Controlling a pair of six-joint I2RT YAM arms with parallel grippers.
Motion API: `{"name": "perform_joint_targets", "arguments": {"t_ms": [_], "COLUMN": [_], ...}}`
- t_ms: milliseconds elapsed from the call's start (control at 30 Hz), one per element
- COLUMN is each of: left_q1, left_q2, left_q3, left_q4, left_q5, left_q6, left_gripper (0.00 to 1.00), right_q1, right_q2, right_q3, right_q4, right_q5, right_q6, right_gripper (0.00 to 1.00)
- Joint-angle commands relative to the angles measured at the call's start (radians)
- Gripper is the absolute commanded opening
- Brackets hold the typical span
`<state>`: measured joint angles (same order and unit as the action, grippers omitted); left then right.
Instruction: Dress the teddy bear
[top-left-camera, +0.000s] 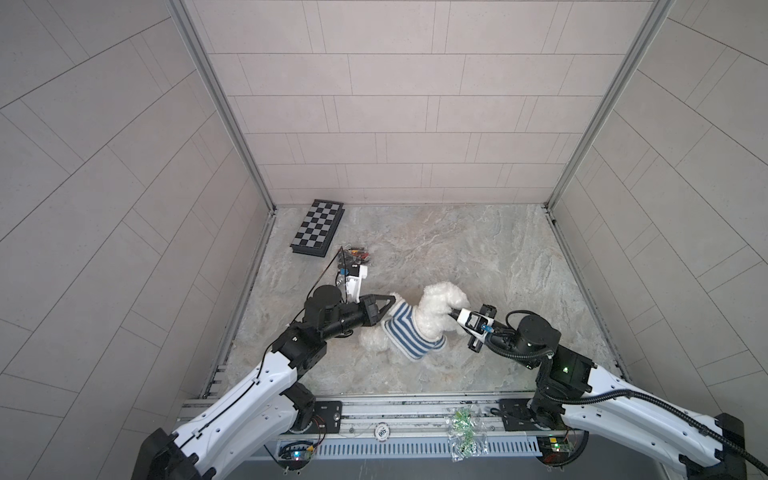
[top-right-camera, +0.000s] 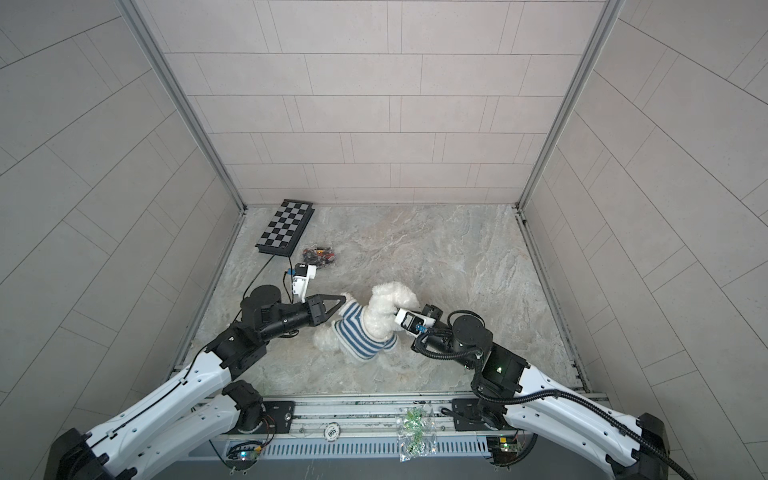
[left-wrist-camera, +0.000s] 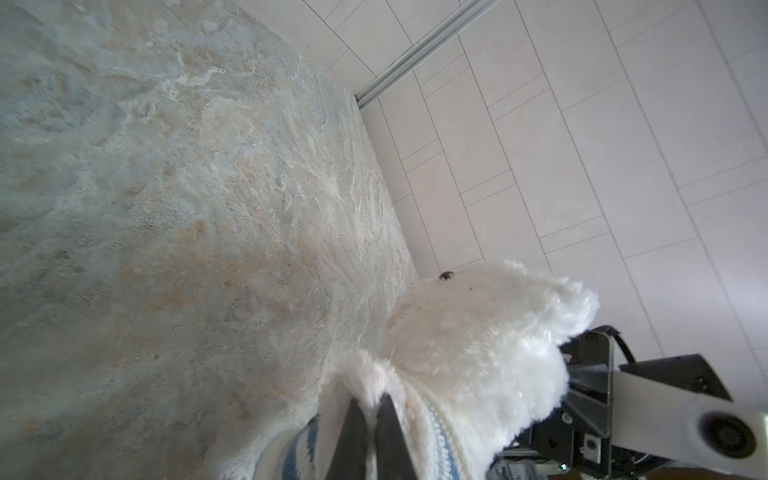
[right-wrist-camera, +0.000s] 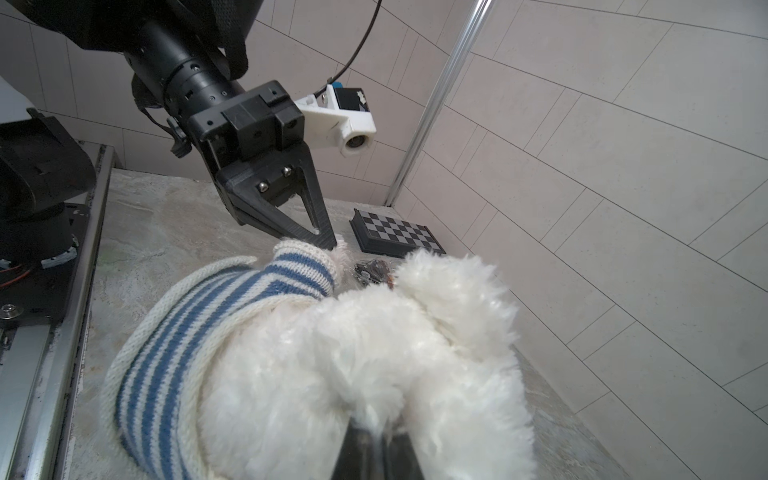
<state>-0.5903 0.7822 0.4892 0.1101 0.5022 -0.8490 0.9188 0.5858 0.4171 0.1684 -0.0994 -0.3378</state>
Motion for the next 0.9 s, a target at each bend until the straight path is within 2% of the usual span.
{"name": "perform_joint_targets", "arguments": {"t_ms": [0,167,233,333,500,733,867], "left_q1": [-0.005,-0.006,-0.013,-0.034,-0.079,-0.13,-0.147], "left_q2": [-0.036,-0.027,-0.02,-0.005,0.036,0.095,0.121], "left_q3": [0.03,0.057,0.055,0.061,0.074,0.091,0.103], "left_q4": [-0.004,0.013,0.05,0.057,0.044,0.051,0.063], "left_q5": [-0.028,-0.07,-0.081,-0.115,-0.162,-0.203,-0.204], "left_q6": [0.028,0.04,0.03,0.038,0.059,0.073,0.079], "left_gripper": [0.0,0.0,0.0,0.0,0.0,0.0,0.0], "right_q1": [0.005,0.003,0.003,0.003,0.003,0.005,0.008], "right_q2": [-0.007,-0.009,-0.002,0.006,0.055,0.193,0.25], "right_q3": [-0.002,-0.046,-0.037,-0.018,0.018,-0.003,-0.012], "right_q4": [0.057,0.094,0.07,0.035,0.043,0.206,0.248], "right_q5": [0.082,0.159,0.177,0.178,0.123,-0.027,-0.087], "right_q6": [-0.009,0.042,0.06,0.08,0.152,0.26,0.276], "right_gripper": [0.0,0.31,0.39,0.46,0.47,0.43,0.42]}}
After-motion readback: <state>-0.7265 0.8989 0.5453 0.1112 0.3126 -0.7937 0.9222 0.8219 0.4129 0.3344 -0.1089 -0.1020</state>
